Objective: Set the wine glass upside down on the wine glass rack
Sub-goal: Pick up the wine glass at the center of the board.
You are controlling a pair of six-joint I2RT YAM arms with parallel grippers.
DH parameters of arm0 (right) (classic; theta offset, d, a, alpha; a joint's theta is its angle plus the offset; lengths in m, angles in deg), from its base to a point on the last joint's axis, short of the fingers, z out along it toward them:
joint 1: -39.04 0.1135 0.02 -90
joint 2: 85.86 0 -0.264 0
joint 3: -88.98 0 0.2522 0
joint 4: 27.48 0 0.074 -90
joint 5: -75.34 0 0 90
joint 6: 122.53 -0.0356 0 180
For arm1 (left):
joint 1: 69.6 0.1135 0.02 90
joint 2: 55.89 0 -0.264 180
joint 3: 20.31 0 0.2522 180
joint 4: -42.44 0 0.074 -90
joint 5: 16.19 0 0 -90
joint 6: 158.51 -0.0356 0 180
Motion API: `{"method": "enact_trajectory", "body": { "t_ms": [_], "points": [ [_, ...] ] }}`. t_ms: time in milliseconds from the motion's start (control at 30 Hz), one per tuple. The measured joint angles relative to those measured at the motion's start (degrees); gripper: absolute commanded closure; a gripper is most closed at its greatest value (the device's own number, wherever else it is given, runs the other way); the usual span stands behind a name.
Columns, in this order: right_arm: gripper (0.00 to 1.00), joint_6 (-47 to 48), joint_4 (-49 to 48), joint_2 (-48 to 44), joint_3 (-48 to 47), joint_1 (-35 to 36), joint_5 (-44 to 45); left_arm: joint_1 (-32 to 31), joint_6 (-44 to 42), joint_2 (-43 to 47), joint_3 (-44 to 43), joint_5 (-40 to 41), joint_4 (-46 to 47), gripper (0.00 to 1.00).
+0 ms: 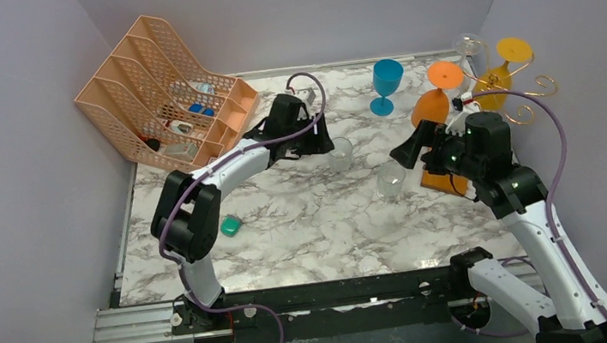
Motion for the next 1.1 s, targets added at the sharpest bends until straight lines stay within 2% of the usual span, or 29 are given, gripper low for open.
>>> {"method": "enact_trajectory", "body": {
  "t_ms": [167,233,367,433,633,767,900,1100],
  "points": [
    [0.11,1.38,-1.36,-3.39,1.84,0.0,-0.96,-0.85,-0.46,-3.69,-2.19,-0.28,-0.42,0.54],
    [0.14,2.16,-2.19,-5.14,2.73,0.0,-1.73,-1.29,-1.14,-4.66,-3.61,0.09,-0.63,0.64],
    [0.2,3.74,-3.43,-6.45,3.1,0.0,-3.08,-1.95,-2.73,-4.87,-5.77,1.62,-2.95,0.9],
    [0.23,4.66,-3.98,-6.14,3.1,0.0,-3.98,-2.19,-3.93,-4.87,-6.6,2.62,-3.98,1.0],
    [0.31,5.16,-5.01,-3.54,3.17,0.0,-6.88,-2.19,-5.66,-4.61,-6.73,4.79,-7.3,1.0],
    [0.39,4.63,-6.4,-0.85,3.45,0.0,-9.03,-2.19,-5.7,-2.49,-5.2,6.32,-8.2,1.0],
    [0.45,2.08,-8.55,1.11,3.61,0.0,-10.49,-2.03,-4.59,2.97,-1.66,7.76,-9.44,1.0],
    [0.5,-2.34,-12.96,5.88,3.61,0.79,-12.24,-1.64,-0.44,16.35,4.63,8.0,-6.62,1.0]
  ]
}}
